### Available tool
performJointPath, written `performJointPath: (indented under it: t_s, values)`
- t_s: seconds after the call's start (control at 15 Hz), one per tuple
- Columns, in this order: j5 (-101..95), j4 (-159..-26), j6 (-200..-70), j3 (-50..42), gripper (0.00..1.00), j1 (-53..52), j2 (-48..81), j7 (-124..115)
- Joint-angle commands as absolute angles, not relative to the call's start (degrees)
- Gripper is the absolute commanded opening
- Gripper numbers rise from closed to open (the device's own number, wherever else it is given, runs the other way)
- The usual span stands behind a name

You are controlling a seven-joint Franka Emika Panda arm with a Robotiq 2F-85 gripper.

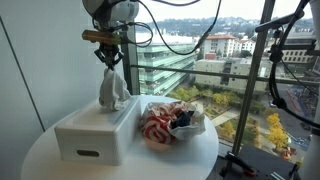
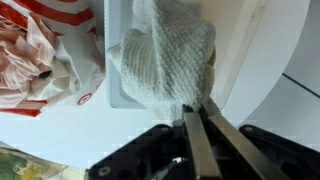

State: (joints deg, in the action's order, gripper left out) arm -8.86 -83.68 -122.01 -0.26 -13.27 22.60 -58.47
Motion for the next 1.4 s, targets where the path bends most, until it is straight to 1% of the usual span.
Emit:
performJointPath:
  t_s: [0.0, 0.27, 0.53, 0.8, 0.93, 1.33]
  values:
    - [-12.92, -96.92, -128.84, -1.68, 0.02, -13.96, 9.15, -65.95]
    - [-18.31, -107.61, -132.9, -0.86, 0.02, -11.55, -2.26, -77.24]
    - [-19.93, -119.67, -135.68, 0.77, 0.02, -6.4, -13.18, -86.76]
    - [-18.85, -130.11, -139.36, 2.0, 0.02, -0.4, -20.74, -91.9]
    - [-17.48, -133.59, -140.96, 2.21, 0.02, 1.73, -22.43, -91.97]
    - [-10.86, -139.61, -144.52, 1.63, 0.02, 4.55, -21.75, -89.92]
